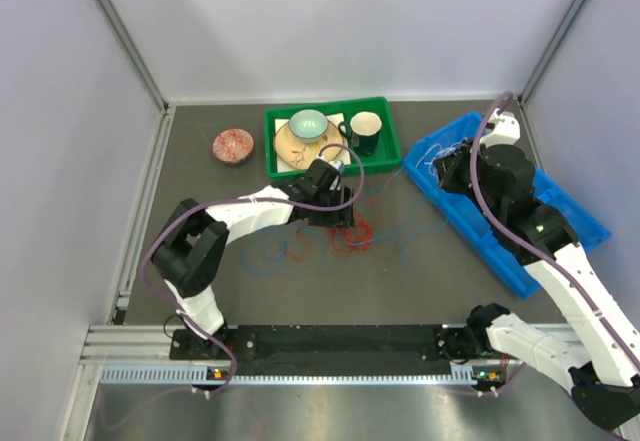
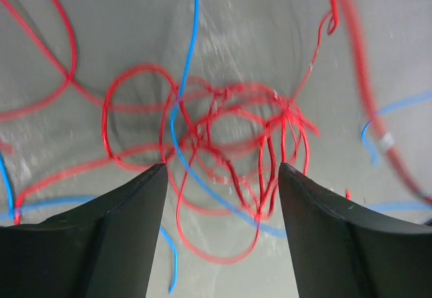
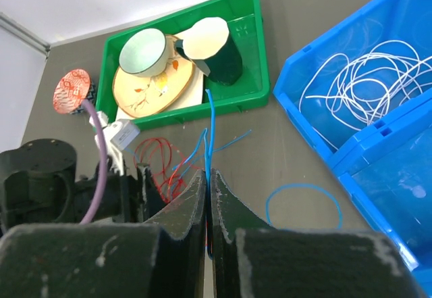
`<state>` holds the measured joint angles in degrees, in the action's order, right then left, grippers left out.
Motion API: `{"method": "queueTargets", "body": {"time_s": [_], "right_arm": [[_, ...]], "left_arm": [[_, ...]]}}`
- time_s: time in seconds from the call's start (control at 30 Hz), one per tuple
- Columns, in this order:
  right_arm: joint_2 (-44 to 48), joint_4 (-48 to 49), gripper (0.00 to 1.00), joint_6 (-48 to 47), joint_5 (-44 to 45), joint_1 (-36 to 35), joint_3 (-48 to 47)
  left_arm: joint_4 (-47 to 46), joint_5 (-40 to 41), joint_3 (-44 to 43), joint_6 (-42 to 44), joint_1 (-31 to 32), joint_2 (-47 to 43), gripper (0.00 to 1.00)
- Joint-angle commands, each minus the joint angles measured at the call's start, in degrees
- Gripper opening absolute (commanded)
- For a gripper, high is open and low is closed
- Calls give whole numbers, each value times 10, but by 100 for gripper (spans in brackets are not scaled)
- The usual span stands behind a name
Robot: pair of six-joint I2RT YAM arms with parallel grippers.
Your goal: Untangle the cables
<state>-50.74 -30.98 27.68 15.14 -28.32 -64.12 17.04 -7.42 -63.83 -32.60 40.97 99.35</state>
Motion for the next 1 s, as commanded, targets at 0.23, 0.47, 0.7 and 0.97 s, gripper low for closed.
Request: {"method": "queueTargets", "body": {"time_s": [0.23,0.47,0.7,0.97], "right_arm": [[19,5,0,8,9,5,14],[31,-12,0,-14,36,5,-4],[45,-27,0,-66,86,5,-95],[29,-21,0,-97,99,5,-190]], "left_arm": [[-50,64,-77,-26,21,77,3],[-8,100,-19,-30,-35,-32,0],[1,61,87,-38,-157,-156,0],[1,64,137,-64,-211,-173,0]]}}
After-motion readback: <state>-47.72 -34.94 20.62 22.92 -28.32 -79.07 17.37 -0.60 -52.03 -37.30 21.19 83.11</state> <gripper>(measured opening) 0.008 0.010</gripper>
